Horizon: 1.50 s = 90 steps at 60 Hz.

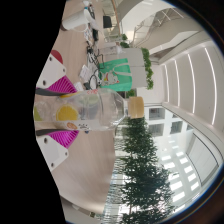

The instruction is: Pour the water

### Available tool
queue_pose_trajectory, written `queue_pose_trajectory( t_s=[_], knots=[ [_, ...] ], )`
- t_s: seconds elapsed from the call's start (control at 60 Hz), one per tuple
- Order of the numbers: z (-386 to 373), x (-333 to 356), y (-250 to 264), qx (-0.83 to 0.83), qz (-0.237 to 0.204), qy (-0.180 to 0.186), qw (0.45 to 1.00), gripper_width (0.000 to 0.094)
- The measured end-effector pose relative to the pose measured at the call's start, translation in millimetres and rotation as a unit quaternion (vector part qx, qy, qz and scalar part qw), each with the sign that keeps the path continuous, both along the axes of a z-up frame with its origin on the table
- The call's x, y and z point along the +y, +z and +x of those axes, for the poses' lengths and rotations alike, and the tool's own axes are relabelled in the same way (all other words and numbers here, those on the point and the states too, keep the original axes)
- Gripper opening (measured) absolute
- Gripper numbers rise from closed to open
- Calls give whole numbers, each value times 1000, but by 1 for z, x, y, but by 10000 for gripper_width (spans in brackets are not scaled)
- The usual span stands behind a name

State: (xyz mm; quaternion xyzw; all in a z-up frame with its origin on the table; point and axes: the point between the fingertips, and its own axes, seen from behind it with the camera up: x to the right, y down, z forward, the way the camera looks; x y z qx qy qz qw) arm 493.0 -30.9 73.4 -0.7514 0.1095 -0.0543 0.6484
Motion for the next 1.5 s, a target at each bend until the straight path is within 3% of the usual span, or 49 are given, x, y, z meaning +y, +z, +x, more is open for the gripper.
queue_pose_trajectory(
  t_s=[0.117,0.2,0.35,0.433,0.55,0.7,0.85,0.933,1.083,1.15,1.233,1.283,1.3,1.317,1.333,1.35,1.367,1.4,1.417,1.45,1.5],
  knots=[
    [9,-8,-11,34,-58,-37,997,381],
    [9,-6,13,26,-82,-38,996,360],
    [-13,4,137,-131,-68,-18,989,357],
    [-54,15,184,-292,-80,-4,953,356],
    [-121,50,183,-536,-129,24,834,356],
    [-190,70,158,-762,-184,118,610,356],
    [-218,79,143,-892,-216,138,373,358],
    [-228,73,147,-905,-232,145,326,355],
    [-227,75,144,-894,-249,146,343,359],
    [-234,78,146,-877,-244,153,384,355],
    [-239,84,167,-821,-226,132,508,356],
    [-236,89,184,-748,-205,112,621,361],
    [-235,89,191,-718,-195,105,660,324],
    [-234,90,197,-683,-184,101,699,361],
    [-238,69,195,-649,-149,63,743,364],
    [-237,89,209,-618,-152,91,766,327],
    [-233,90,213,-576,-138,90,801,375],
    [-225,91,219,-493,-112,82,859,359],
    [-219,69,206,-433,-84,59,896,409],
    [-224,52,217,-351,-46,55,934,438],
    [-230,81,202,-232,-41,126,964,472]
  ],
)
